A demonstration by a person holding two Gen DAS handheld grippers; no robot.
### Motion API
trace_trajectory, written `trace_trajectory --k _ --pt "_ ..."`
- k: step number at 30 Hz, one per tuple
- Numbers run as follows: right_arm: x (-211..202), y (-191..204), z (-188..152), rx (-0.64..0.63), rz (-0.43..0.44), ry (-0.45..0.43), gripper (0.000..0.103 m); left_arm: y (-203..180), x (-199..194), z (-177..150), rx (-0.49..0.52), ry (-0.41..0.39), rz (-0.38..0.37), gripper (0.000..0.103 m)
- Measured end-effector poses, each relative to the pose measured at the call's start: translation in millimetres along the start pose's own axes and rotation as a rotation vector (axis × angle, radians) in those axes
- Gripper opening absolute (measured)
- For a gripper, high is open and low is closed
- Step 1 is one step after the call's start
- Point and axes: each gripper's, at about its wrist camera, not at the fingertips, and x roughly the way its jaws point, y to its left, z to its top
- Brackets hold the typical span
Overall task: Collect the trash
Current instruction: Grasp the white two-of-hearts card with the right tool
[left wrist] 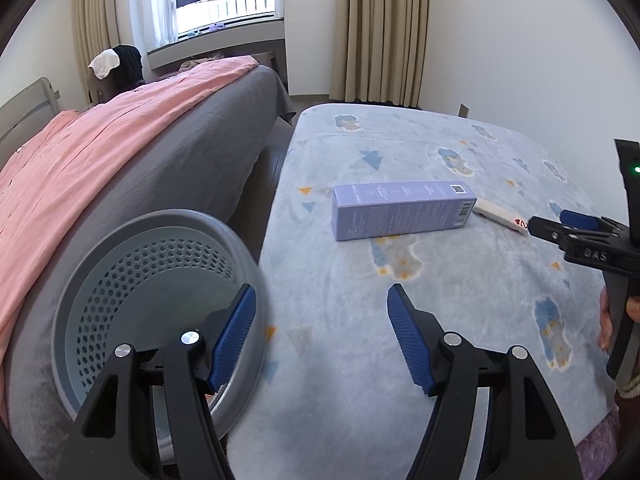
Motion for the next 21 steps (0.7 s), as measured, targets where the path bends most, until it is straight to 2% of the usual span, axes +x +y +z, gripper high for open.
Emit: trace_trajectory --k 5,8,13,15,19,21 --pt "30 3 10 -0.026 0.003 0.036 0.093 -6 17 3 0.008 0.019 -0.011 0.065" --pt "43 11 14 -0.077 -0.018 0.059 0.081 -4 25 4 0.005 0.028 -0.011 0.065" --pt "58 15 17 -0.113 -0.022 0.089 0.076 3 36 4 -0.013 0.042 -0.014 0.065" --pt "62 17 17 -0.128 -0.024 0.104 0.066 5 39 3 -0.018 0.048 -0.014 0.065" --pt "64 20 17 -0.137 -0.009 0.112 0.060 7 42 3 -0.023 0.056 -0.015 0.065" --pt "63 21 17 -0.135 -0.003 0.113 0.049 8 42 3 -0.026 0.057 -0.019 0.065"
